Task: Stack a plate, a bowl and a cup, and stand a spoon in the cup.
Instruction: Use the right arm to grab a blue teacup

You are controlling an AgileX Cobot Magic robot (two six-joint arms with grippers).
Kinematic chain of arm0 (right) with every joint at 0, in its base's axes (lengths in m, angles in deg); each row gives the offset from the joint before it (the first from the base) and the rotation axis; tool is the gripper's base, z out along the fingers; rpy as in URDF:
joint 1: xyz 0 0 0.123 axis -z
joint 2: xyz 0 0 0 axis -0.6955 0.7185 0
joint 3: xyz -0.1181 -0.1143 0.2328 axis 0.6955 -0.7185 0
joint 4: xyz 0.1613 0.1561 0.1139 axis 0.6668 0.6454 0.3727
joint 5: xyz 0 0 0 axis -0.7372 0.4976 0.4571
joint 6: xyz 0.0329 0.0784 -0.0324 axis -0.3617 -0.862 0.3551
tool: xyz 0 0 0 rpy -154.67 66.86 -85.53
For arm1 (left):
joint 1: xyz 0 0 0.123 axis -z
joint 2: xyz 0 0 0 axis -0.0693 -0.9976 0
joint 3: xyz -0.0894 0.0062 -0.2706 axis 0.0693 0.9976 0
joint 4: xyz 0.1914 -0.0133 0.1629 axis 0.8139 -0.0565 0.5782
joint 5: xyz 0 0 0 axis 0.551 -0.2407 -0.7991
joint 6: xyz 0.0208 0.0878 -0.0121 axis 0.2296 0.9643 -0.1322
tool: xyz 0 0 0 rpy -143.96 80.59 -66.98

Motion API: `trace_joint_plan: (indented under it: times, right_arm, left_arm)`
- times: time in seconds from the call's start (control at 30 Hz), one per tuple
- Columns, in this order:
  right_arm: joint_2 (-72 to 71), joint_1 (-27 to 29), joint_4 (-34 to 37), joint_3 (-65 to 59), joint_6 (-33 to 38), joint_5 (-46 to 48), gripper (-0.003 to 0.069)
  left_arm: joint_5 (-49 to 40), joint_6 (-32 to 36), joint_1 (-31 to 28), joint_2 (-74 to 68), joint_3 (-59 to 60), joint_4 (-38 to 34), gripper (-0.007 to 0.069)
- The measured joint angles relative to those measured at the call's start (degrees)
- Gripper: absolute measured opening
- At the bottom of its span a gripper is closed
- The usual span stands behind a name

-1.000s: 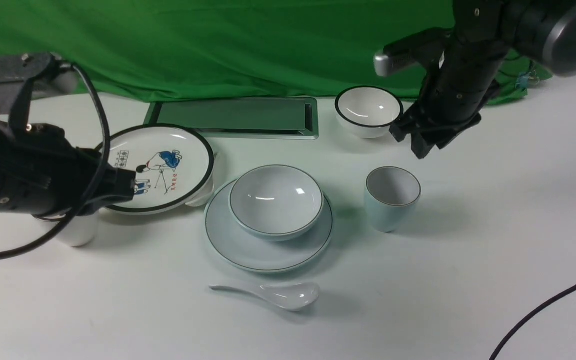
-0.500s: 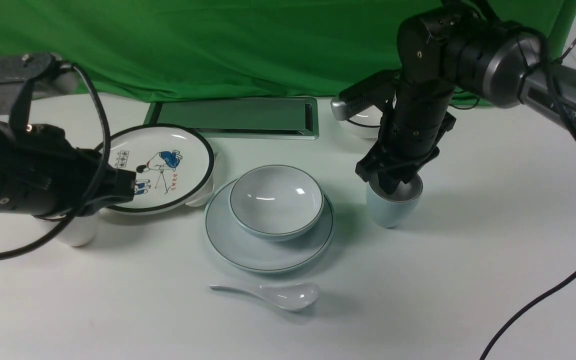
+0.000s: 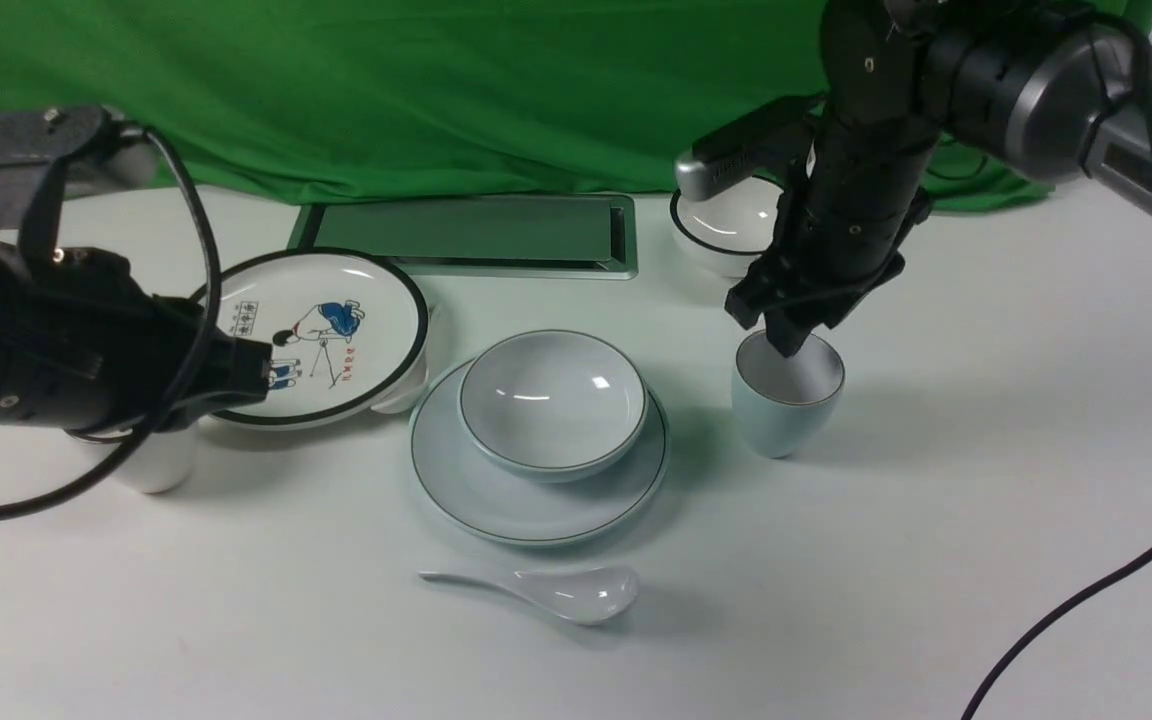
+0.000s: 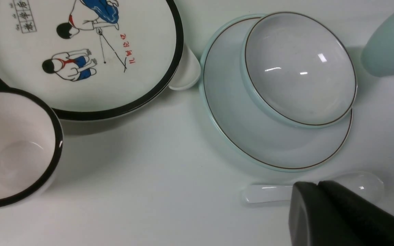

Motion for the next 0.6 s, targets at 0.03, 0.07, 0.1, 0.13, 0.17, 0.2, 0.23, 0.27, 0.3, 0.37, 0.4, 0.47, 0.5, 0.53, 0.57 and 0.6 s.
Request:
trace_joint_plan:
  times: [0.03, 0.07, 0.1, 0.13, 0.17, 0.2, 0.23, 0.27, 0.3, 0.37, 0.4, 0.47, 0.5, 0.53, 0.57, 0.6]
  right_arm:
    - [0.0, 0.2, 0.0, 0.0, 0.0, -0.5, 0.0372]
    - [0.3, 0.6, -0.1, 0.0, 0.0, -1.0, 0.0372]
    - [0.4, 0.7, -0.1, 0.0, 0.0, -1.0, 0.0372]
    - [1.3, 1.2, -0.3, 0.1, 0.0, -1.2, 0.0372]
    - [2.1, 1.4, -0.3, 0.1, 0.0, -1.3, 0.0367]
    - [2.1, 1.4, -0.3, 0.1, 0.0, -1.3, 0.0367]
    - [3.6, 1.6, -0.4, 0.1, 0.0, -1.3, 0.0335]
    - [4.2, 1.6, -0.4, 0.1, 0.0, -1.3, 0.0302]
    - [4.7, 1.6, -0.4, 0.1, 0.0, -1.4, 0.0260]
    - [5.0, 1.6, -0.3, 0.1, 0.0, -1.1, 0.0176]
    - [5.0, 1.6, -0.3, 0.1, 0.1, -1.1, 0.0154]
    - [4.1, 1.6, -0.2, 1.1, 0.1, 1.2, 0.0074]
    - [4.0, 1.5, -0.2, 1.1, 0.1, 1.2, 0.0074]
    - [3.0, 1.1, -0.4, 2.3, 0.6, 2.6, 0.0074]
    - [2.4, 0.8, -0.4, 3.0, 0.9, 3.1, 0.0074]
    - [2.0, 0.6, -0.4, 3.3, 0.9, 3.2, 0.0074]
  left_arm:
    - [0.0, 0.0, 0.0, 0.0, 0.0, 0.0, -0.0029]
    - [0.0, 0.0, 0.0, 0.0, 0.0, 0.0, -0.0029]
    - [0.0, 0.0, 0.0, 0.0, 0.0, 0.0, -0.0029]
    - [0.0, 0.0, 0.0, 0.0, 0.0, 0.0, -0.0029]
    - [0.0, 0.0, 0.0, 0.0, 0.0, 0.0, -0.0029]
    - [0.0, 0.0, 0.0, 0.0, 0.0, 0.0, -0.0029]
    - [0.0, 0.0, 0.0, 0.0, 0.0, 0.0, -0.0029]
    - [0.0, 0.0, 0.0, 0.0, 0.0, 0.0, -0.0029]
    - [0.0, 0.0, 0.0, 0.0, 0.0, 0.0, -0.0029]
    - [0.0, 0.0, 0.0, 0.0, 0.0, 0.0, -0.0029]
    - [0.0, 0.0, 0.0, 0.0, 0.0, 0.0, -0.0029]
    - [0.1, 0.0, 0.0, 0.0, 0.0, 0.0, -0.0029]
    - [0.1, 0.0, 0.0, 0.0, 0.0, 0.0, -0.0029]
    - [0.1, 0.0, 0.0, 0.0, 0.0, -0.2, -0.0029]
    - [0.1, 0.0, 0.0, 0.0, 0.0, -0.5, -0.0029]
    - [0.1, 0.0, 0.0, 0.0, 0.0, -0.6, -0.0029]
